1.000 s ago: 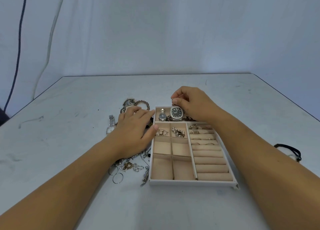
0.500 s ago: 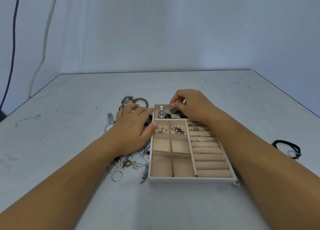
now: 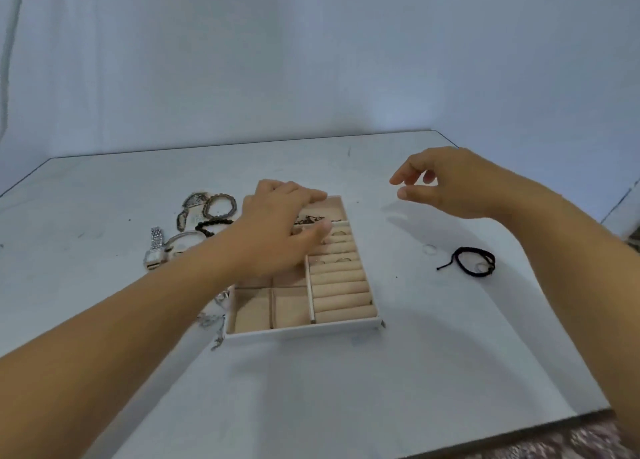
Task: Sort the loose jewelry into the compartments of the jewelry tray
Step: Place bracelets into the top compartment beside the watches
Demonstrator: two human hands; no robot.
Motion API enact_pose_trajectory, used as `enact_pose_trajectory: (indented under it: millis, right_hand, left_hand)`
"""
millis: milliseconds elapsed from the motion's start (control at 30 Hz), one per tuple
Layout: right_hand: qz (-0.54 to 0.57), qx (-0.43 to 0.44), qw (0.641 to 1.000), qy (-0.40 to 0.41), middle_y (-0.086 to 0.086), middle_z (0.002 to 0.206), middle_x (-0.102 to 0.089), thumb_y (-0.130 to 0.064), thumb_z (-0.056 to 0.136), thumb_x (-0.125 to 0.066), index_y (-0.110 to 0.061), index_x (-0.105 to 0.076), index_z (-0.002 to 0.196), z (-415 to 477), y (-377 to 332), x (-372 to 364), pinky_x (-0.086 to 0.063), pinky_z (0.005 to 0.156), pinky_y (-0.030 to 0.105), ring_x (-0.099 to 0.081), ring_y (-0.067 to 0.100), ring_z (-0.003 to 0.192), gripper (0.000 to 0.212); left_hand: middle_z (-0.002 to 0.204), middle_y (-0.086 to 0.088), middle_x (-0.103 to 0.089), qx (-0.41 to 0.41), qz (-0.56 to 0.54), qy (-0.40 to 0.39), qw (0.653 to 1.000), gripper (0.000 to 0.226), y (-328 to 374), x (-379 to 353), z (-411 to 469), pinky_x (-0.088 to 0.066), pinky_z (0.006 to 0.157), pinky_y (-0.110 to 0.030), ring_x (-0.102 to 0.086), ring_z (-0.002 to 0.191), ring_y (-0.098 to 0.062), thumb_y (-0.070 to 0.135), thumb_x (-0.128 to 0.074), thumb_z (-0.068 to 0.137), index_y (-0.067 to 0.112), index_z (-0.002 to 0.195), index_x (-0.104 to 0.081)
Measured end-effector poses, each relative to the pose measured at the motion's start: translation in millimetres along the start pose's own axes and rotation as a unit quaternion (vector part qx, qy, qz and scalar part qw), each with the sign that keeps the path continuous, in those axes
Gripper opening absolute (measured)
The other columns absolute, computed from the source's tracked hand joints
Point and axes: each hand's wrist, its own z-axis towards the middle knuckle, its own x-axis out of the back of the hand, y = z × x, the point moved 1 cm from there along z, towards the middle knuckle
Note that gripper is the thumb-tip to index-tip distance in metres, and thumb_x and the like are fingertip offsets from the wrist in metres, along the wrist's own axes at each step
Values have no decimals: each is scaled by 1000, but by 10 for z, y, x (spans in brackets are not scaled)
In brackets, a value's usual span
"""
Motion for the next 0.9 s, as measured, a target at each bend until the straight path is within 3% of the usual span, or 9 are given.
enact_pose_trajectory:
  millis: [267,533,767,900]
  right_hand:
    - [-3,-77,996,-38,-22,99,-54,-47,83,-62,-44,-60,100,-641,678,-33,-36,78,23,-52,4,97,17]
    - [7,-114,990,-81,-16,111,-50,-58,72,-68,-39,-56,120,-872,836,-116,-36,82,24,-51,9,104,52]
    - [57,-102,991,-65,-21,97,-55,-52,71,-73,-35,-64,99,-783,839,-183,-39,71,22,-53,4,96,34]
    - [105,-86,990,-39,-13,83,-66,-39,80,-71,-29,-66,85,-698,792,-210,-44,68,19,-59,6,85,12]
  left_hand:
    - [130,11,-50,-75,15,-79,994,42,768,-530,471,-29,106,-41,-28,129,-20,47,-54,89,37,129,-51]
    - [116,15,-56,-63,11,-105,992,30,1031,-848,697,-28,98,-35,-34,120,-16,46,-53,90,37,117,-61]
    - [105,18,-59,-57,18,-80,995,17,1017,-830,716,-33,98,-38,-38,114,-16,43,-58,87,40,101,-68]
    - [106,19,-60,-55,25,-83,995,16,937,-768,638,-35,98,-40,-37,114,-16,43,-60,87,41,100,-68]
